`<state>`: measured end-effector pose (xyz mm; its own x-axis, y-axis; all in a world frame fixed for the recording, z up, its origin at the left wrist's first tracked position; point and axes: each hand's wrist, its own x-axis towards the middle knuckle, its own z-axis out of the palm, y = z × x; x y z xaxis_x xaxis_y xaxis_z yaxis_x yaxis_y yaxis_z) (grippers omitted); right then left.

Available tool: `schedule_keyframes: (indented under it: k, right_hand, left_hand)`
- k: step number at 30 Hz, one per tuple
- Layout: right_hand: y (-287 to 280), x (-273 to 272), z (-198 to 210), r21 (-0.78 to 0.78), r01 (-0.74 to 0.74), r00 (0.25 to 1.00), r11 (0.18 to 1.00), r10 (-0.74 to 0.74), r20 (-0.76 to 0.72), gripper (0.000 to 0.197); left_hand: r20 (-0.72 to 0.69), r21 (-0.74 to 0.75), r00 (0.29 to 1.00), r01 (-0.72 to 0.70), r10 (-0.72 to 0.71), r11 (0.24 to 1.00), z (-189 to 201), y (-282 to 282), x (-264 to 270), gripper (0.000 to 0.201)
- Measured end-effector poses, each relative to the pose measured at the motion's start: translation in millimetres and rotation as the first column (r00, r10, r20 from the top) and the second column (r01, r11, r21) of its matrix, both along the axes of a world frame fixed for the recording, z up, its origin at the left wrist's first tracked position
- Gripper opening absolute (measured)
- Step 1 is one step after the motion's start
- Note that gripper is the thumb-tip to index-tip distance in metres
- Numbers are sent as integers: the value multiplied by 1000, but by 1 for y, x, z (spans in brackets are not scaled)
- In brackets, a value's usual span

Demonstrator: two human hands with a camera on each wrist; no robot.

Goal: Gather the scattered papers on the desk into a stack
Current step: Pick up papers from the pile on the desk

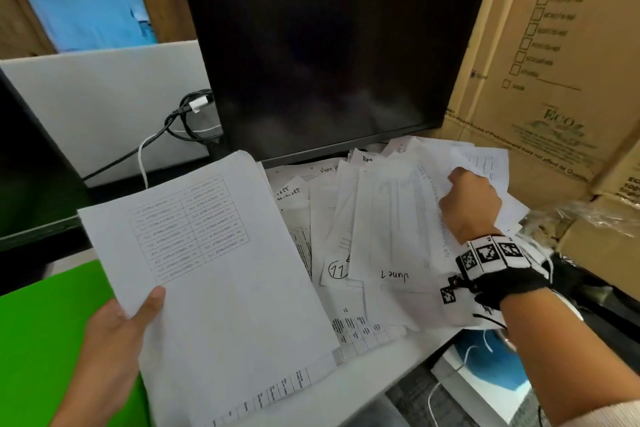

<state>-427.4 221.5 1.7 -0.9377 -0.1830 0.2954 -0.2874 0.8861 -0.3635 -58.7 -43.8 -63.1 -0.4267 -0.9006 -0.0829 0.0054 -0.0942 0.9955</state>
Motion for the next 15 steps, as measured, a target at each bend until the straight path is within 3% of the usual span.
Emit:
schedule_keyframes:
  k: [2,5,9,11,12,15]
  right_hand:
    - [1,-1,11,-145,-50,999,988,48,-15,50]
    - [-1,-7,26,-380,-94,987,920,135,83,53]
    - [-3,2,45,-479,-270,926,835,361,109,14]
    - [-6,13,55,-476,-372,881,797,464,89,12]
    - [-8,20,61,-474,-424,855,771,514,72,12]
    - [-16,44,76,-567,-530,742,630,669,49,15]
  left_hand:
    - [-12,-3,1000,0,0,1000,3,0,1,14]
    - [-39,7,999,30,-30,1000,7,3,-1,25]
    - [-95,48,992,90,-85,995,17,10,-6,26]
    - [-109,39,987,125,-120,991,22,14,-9,25]
    - [-115,25,982,150,-146,988,26,17,-10,32]
    - [-134,22,972,197,-193,980,34,22,-15,83]
